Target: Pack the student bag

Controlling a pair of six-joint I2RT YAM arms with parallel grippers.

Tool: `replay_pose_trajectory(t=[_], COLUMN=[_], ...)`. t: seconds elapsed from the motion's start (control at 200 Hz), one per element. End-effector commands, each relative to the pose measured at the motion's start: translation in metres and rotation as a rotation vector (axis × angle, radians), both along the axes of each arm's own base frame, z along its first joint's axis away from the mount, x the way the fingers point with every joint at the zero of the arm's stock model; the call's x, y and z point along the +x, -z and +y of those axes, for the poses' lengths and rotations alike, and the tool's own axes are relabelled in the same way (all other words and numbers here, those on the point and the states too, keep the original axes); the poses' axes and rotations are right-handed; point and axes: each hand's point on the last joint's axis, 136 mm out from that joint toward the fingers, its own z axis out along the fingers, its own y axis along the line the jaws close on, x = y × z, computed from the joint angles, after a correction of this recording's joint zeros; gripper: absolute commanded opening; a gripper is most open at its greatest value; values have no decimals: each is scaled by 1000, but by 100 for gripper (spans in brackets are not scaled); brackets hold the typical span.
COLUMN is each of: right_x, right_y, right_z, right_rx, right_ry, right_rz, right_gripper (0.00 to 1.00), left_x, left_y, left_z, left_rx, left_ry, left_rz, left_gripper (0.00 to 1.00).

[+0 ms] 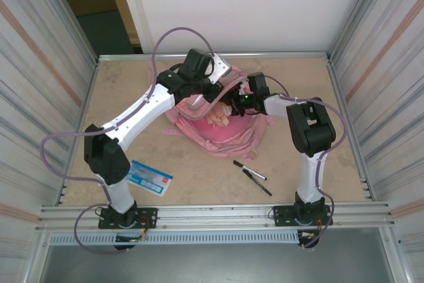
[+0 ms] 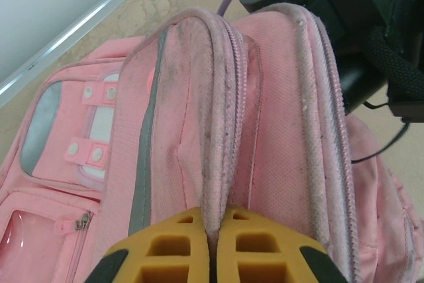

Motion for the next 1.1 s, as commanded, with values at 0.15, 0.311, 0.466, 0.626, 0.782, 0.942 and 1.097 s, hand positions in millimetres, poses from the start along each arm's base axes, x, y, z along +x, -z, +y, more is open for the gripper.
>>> replay_pose_trajectory(t=[0.15, 0.311, 0.466, 0.626, 0.782, 0.942, 1.097], right_x=[-10, -30, -58, -78, -95, -106, -74], right_y=[-4, -30, -45, -46, -35, -27, -15], right_z=[-57, -56, -52, -42, -18, 22, -4], right_rx=[-444, -500, -577, -633, -701, -791, -1138], right_ry=[-75, -132, -154, -194, -284, -373, -212], right_rz=[-205, -400, -551, -648, -756, -848, -840], right_gripper=[46, 50, 53, 54, 54, 54, 59], left_x=[1, 7, 8, 10, 8, 6, 1], left_y=[-74, -67, -67, -67, -65, -65, -67], left_z=[3, 3, 0, -4, -3, -3, -6], left_rx=[-183, -173, -188, -197, -192, -202, -215], left_ry=[14, 7, 14, 17, 21, 19, 47], left_rz=[-155, -145, -138, -127, -121, -112, -105], left_gripper=[0, 0, 0, 0, 0, 0, 0])
